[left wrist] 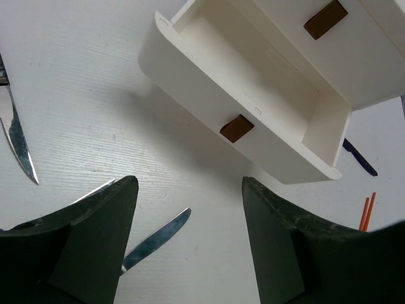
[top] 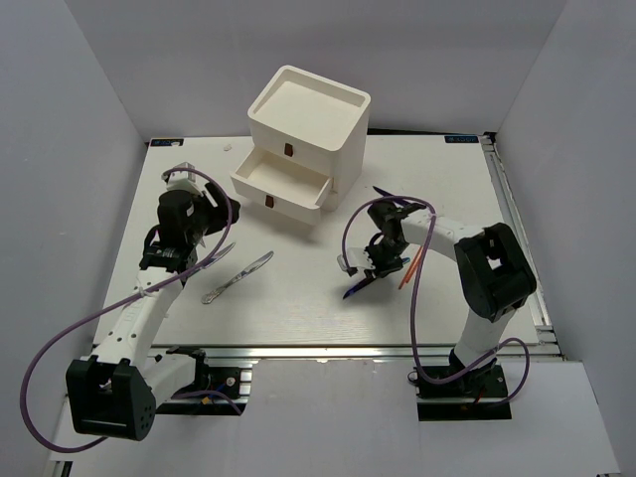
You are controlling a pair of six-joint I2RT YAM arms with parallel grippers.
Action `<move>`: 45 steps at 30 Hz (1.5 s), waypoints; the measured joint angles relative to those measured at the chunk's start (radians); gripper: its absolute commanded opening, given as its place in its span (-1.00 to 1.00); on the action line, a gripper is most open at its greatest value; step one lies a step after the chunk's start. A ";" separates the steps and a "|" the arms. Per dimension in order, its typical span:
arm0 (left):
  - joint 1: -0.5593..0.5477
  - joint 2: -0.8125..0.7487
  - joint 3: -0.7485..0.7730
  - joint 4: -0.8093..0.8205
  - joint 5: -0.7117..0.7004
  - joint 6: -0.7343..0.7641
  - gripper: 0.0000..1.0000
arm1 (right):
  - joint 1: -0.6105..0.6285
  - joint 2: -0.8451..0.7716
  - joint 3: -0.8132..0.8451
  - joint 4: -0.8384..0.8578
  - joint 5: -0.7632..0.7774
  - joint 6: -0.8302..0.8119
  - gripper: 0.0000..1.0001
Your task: Sort the eating utensils into containers
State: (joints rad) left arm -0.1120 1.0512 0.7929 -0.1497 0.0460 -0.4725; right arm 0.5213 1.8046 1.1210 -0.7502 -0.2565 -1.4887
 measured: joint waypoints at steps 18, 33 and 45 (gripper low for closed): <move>0.006 0.000 0.000 -0.009 0.007 0.000 0.54 | -0.011 0.083 0.130 -0.039 -0.054 0.093 -1.00; 0.013 0.000 0.000 -0.007 0.007 -0.015 0.54 | -0.008 0.092 0.291 0.073 -0.340 0.183 -1.00; 0.025 0.000 0.000 -0.008 0.007 -0.015 0.54 | 0.043 0.095 0.633 0.120 -0.533 0.537 -1.00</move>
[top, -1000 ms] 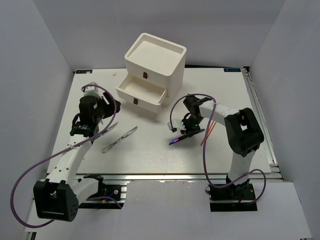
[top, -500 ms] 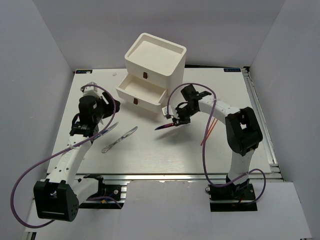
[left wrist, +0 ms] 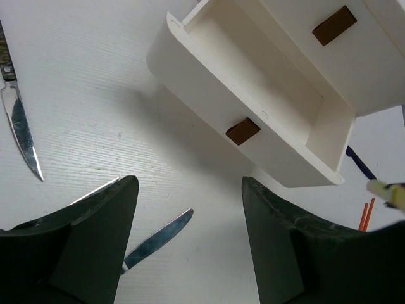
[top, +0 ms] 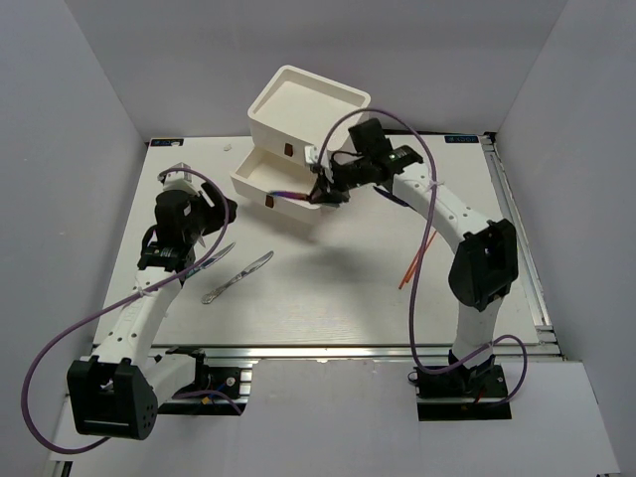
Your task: Sort the eating utensils into containers
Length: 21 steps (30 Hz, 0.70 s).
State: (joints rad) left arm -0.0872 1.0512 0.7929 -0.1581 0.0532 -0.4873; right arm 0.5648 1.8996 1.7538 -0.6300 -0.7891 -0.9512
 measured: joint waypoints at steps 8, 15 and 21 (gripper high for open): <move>0.003 0.004 0.001 -0.010 0.000 0.000 0.54 | 0.055 0.047 0.172 0.260 0.062 0.384 -1.00; 0.008 0.006 0.021 -0.034 0.000 0.000 0.54 | 0.098 0.105 0.043 0.523 0.277 0.574 -1.00; 0.017 0.006 0.041 -0.053 0.000 0.000 0.52 | 0.105 0.137 -0.047 0.610 0.421 0.595 -0.49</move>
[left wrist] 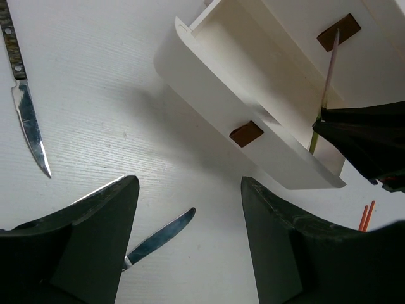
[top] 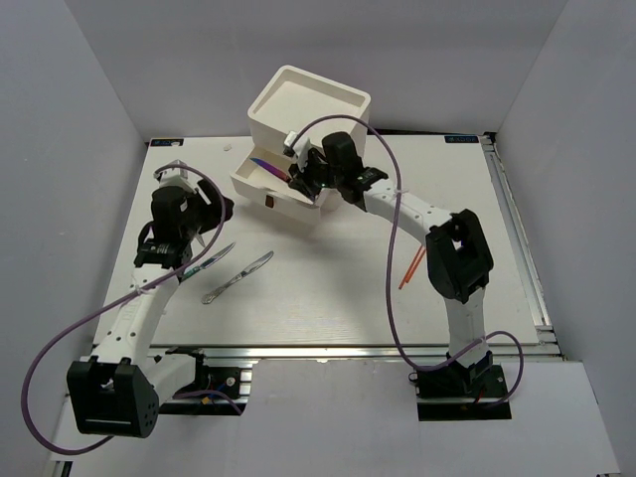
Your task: Sort the eating utensils into containers
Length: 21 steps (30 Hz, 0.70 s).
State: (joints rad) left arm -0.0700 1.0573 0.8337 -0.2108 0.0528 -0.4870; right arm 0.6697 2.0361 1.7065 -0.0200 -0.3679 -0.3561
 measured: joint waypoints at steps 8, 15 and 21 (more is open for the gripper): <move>0.071 0.090 0.062 -0.039 0.033 -0.017 0.14 | -0.018 0.000 0.044 0.003 -0.041 0.017 0.28; 0.221 0.293 0.180 -0.104 0.102 -0.057 -0.16 | -0.091 -0.023 0.203 -0.057 -0.340 0.016 0.36; 0.263 0.576 0.355 -0.178 0.109 -0.063 0.34 | -0.172 -0.093 0.209 -0.121 -0.452 0.006 0.50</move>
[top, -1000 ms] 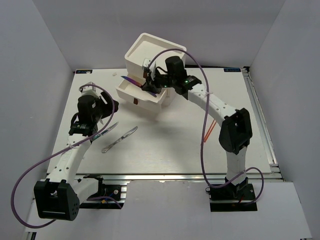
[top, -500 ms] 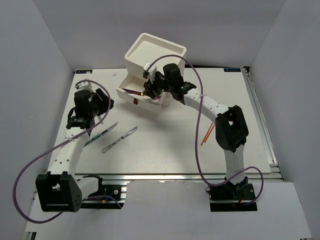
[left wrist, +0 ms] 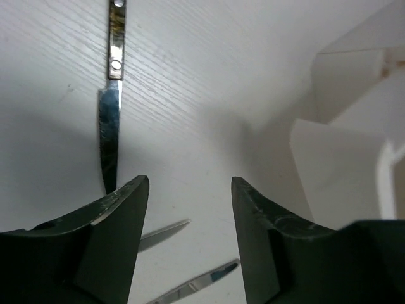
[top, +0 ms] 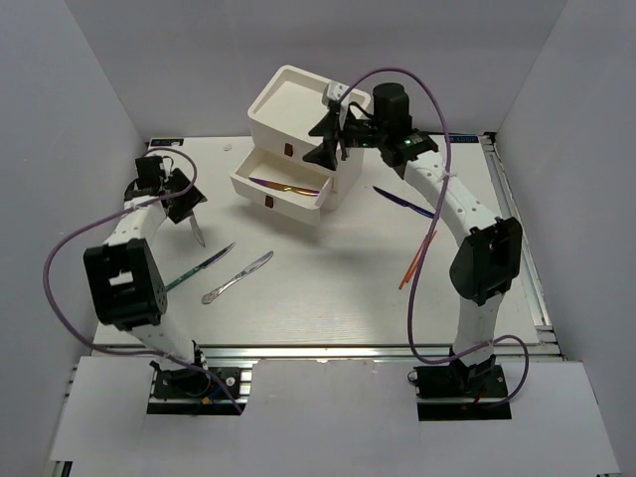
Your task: Sort the eating utensils into containers
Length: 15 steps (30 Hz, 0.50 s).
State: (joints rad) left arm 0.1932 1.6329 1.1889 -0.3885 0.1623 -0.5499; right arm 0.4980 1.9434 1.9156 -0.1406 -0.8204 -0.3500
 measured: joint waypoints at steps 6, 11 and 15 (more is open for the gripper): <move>0.001 0.249 0.206 -0.067 -0.080 0.018 0.37 | -0.092 -0.066 -0.085 -0.038 -0.042 -0.009 0.55; 0.001 0.378 0.360 -0.093 -0.182 0.048 0.36 | -0.163 -0.083 -0.144 -0.058 -0.055 -0.020 0.58; 0.001 0.444 0.436 -0.098 -0.243 0.089 0.34 | -0.198 -0.084 -0.160 -0.079 -0.058 -0.023 0.60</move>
State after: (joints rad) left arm 0.1944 2.0773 1.6253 -0.4866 -0.0803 -0.4610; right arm 0.3000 1.8599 1.7557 -0.2192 -0.8787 -0.3733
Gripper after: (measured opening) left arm 0.682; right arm 0.794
